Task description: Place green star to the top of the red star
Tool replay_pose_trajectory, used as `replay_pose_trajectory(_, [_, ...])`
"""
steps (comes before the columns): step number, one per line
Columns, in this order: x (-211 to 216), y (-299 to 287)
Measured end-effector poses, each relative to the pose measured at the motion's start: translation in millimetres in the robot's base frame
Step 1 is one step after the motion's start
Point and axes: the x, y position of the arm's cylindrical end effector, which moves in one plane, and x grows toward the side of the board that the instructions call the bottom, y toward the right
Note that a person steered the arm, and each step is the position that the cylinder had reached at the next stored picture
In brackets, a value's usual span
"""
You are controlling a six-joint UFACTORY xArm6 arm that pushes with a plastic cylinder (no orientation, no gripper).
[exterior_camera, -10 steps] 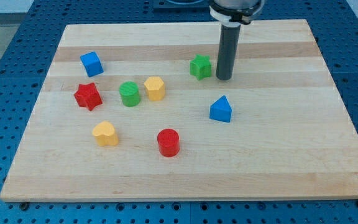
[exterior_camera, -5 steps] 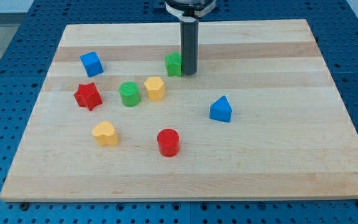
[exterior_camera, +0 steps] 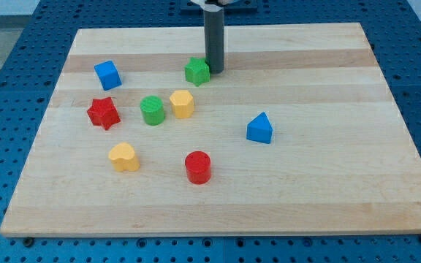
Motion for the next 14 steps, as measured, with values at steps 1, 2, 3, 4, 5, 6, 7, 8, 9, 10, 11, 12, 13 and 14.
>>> replay_pose_trajectory(1, [-0.9, -19.4])
replay_pose_trajectory(2, [3.2, -21.8])
replay_pose_trajectory(3, [19.6, -21.5])
replay_pose_trajectory(4, [29.2, -21.5])
replay_pose_trajectory(5, [33.8, -27.5])
replay_pose_trajectory(6, [36.5, -48.4])
replay_pose_trajectory(7, [36.5, -64.4])
replay_pose_trajectory(8, [36.5, -69.9])
replay_pose_trajectory(9, [47.2, -71.6])
replay_pose_trajectory(10, [51.2, -77.8])
replay_pose_trajectory(11, [51.2, -90.4])
replay_pose_trajectory(12, [44.6, -94.0])
replay_pose_trajectory(13, [34.3, -94.0])
replay_pose_trajectory(14, [32.7, -108.3])
